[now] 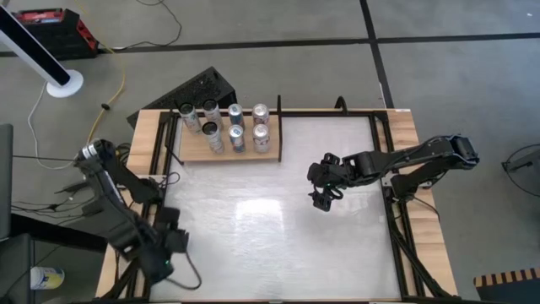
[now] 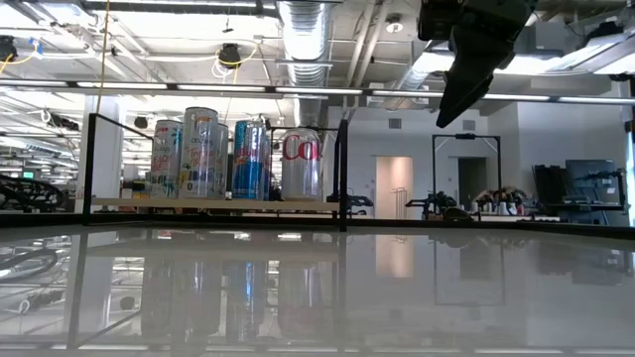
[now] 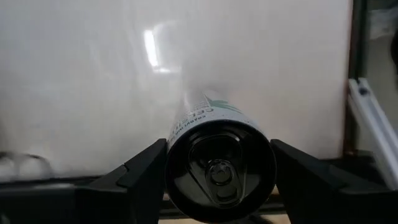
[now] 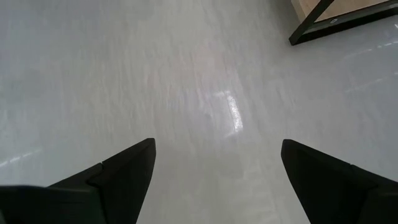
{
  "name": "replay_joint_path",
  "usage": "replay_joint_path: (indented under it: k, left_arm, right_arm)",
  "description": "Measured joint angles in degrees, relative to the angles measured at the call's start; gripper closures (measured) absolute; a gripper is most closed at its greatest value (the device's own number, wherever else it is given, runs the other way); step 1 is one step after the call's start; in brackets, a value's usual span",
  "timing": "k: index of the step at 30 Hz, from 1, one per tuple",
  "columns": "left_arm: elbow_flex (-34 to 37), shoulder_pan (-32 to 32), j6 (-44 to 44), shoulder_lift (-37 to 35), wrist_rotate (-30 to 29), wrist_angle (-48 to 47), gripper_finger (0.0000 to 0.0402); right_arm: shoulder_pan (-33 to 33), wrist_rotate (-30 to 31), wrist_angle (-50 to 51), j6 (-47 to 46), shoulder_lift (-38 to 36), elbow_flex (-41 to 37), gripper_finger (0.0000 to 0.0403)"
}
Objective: Place canned beverage on shelf
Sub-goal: Put the red soda can on the shelf
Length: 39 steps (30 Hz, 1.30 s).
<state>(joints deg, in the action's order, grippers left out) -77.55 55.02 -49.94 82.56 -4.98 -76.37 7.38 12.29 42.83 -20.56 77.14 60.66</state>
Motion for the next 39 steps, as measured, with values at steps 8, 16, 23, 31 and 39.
replay_joint_path:
  k: [8,16,23,31,39]
  left_arm:
    - [-10.68,-14.14,22.23,-0.01,-5.8,-12.46,0.0169]
    - [-13.97,-33.72,45.33,-0.67,-5.61,-13.47,0.0169]
    - [-13.76,-51.57,60.71,-4.56,-1.77,-13.73,0.0169]
    - [-11.99,-68.4,74.19,-9.21,-1.52,-13.91,0.0169]
    - [-11.96,-81.86,86.9,-9.09,-1.16,-13.67,0.0169]
  right_arm:
    - [0.0,0.0,0.04,0.04,0.0,-0.02,0.003]
    - [0.0,0.0,0.04,3.11,0.0,0.0,0.003]
    - [-0.81,-0.05,0.2,6.44,0.0,-0.02,0.003]
    - [-2.69,-0.07,0.2,9.92,0.0,-0.02,0.003]
    - [-5.03,-0.2,0.41,11.8,0.0,-0.02,0.003]
